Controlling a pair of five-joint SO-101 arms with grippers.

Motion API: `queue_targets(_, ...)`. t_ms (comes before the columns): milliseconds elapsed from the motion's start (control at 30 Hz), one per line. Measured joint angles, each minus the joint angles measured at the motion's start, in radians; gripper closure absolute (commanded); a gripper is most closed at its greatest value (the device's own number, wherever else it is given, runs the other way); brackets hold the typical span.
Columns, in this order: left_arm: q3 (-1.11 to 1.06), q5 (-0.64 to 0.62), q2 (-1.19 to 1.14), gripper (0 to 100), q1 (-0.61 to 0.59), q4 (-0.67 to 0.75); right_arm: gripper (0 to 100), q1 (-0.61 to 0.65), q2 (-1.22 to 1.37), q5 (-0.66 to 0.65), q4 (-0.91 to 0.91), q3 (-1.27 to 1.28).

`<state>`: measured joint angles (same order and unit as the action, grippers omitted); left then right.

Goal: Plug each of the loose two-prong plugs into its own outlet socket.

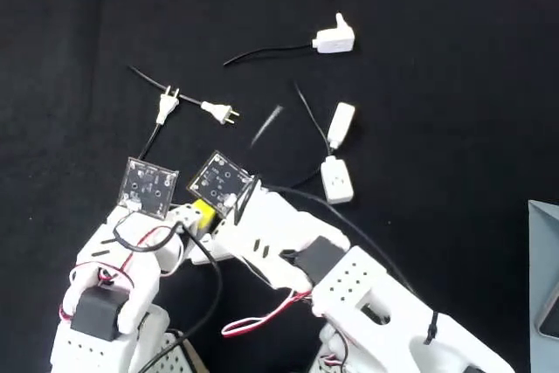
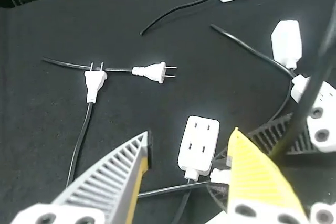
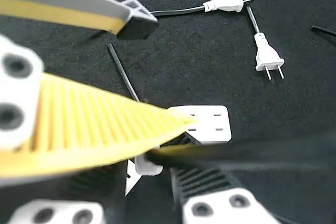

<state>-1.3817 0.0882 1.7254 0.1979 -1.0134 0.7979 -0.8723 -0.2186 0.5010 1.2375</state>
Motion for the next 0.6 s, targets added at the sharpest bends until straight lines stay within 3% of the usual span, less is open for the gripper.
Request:
queue_targets(133, 0.0, 0.0, 0.0, 76, -0.003, 0.0, 98.6, 0.0, 0.0, 0.0, 0.0, 0.0)
queue_targets(400, 0.003, -0.081, -0.003, 76, -0.204, 0.0, 98.6, -0.138, 0.012, -0.025, 0.0, -0.009)
queue_targets(600, 0.003, -0.112, -0.003, 76, -0.261, 0.0, 98.6, -0.198, 0.183, -0.097, -0.11, -0.106)
